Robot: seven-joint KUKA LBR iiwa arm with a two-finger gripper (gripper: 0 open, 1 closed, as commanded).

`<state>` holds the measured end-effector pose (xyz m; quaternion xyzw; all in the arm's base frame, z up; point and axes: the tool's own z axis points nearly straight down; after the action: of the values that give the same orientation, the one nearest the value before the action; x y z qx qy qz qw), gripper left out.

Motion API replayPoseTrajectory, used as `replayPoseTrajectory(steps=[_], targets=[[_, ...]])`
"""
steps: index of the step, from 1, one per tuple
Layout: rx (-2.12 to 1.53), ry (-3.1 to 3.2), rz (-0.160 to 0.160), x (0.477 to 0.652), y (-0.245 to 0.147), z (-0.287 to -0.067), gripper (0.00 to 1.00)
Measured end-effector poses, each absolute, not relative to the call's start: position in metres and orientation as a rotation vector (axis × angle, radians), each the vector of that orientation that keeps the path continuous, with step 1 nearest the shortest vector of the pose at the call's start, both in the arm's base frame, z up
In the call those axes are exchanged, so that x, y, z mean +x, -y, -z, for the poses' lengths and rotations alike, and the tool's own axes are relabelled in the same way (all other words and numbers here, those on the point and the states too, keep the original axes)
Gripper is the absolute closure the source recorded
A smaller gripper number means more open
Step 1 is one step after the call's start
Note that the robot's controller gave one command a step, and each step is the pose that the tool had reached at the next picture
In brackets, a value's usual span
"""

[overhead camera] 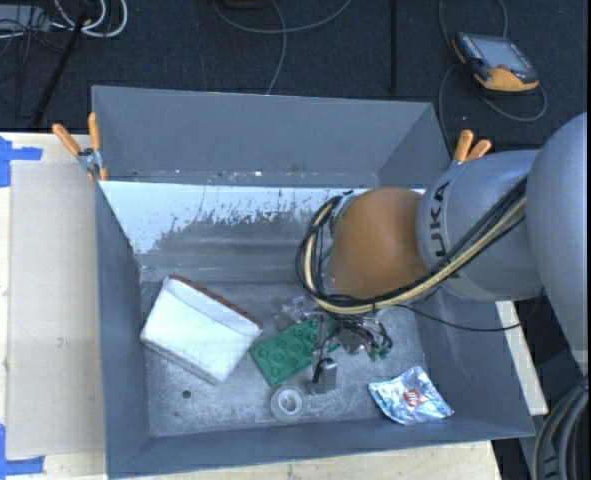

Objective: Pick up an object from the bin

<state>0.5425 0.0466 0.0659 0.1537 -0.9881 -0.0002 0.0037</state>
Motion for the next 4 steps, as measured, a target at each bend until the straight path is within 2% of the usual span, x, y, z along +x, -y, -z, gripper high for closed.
replayPoseTrajectory(steps=[1, 2, 3, 4], targets=[[0.699, 3.064, 0.001, 0.535, -0.047, -0.100, 0.00], [0.771, 3.049, 0.000, 0.557, -0.048, -0.111, 0.00], [1.049, 2.958, 0.002, 0.562, -0.048, -0.068, 0.00], [1.041, 2.960, 0.005, 0.562, -0.048, -0.068, 0.00]])
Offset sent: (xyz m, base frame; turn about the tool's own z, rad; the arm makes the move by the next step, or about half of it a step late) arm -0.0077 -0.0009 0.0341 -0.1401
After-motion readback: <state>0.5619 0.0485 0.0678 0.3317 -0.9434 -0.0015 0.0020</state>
